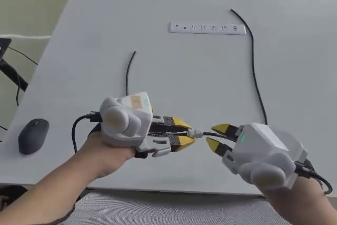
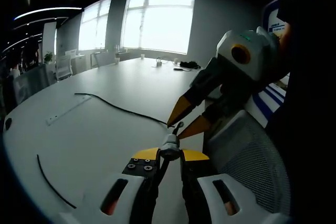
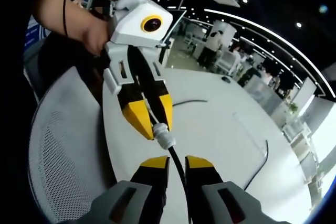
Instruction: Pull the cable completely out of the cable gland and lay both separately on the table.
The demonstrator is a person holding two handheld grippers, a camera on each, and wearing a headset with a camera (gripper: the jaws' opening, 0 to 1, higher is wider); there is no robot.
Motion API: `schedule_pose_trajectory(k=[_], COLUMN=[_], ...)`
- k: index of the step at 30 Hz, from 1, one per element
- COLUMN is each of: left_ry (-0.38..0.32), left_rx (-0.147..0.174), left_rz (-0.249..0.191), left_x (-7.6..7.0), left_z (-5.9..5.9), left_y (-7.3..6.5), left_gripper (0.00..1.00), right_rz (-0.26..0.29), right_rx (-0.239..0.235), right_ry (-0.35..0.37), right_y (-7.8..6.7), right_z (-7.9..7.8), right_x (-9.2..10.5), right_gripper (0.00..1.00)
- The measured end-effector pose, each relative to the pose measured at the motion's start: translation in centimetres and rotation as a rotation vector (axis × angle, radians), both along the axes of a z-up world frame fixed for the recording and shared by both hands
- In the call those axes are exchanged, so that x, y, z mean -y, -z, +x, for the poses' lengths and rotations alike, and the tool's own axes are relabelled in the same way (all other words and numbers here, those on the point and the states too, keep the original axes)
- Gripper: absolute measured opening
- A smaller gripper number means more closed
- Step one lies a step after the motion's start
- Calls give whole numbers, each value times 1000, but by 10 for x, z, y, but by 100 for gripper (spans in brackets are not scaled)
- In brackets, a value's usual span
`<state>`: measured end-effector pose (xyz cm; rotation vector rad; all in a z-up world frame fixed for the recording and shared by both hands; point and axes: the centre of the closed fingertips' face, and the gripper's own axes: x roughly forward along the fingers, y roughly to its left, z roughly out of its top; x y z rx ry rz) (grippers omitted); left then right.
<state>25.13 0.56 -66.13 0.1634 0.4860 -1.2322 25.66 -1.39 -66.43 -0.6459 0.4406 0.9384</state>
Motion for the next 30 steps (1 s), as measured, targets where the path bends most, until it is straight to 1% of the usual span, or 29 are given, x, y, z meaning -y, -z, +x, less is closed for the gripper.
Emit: schedule_pose_trajectory(k=[3,5,9,13,15,16,19,24,30], left_ry=[2,3,0,0,-1,-3,-9,-12,-22], left_rx=[2,4,4,5,4,1,4,10,14], left_rz=[2,2,6,9,10,8,-3,-10,-13], left_x=[1,2,2,2,3,3,4,5,3], left_z=[-1,-2,-2,-3,-4,-5,-4,-3,-2], left_y=[0,-1,0,1,1,1,-1,-4,-6], left_gripper=[15,15,15,15,15,15,15,15,15], right_rz=[-11,-29,-20,-25,-23,-15,-8,1,8], right_rx=[1,6,-8,-14,-28,-42,-36,-45,-61], right_ry=[-26,-36,-27,-29,-21,-12,-4,10,47], right_y=[2,3,4,7,8,9,7,7,10], right_z=[-1,-1,-1,-3,-3,-4,-3,-2,3], right_x=[-3,-4,-3,-3,-2,-1,0,3,13], right_gripper=[5,3,3,2,1,1,0,0,0])
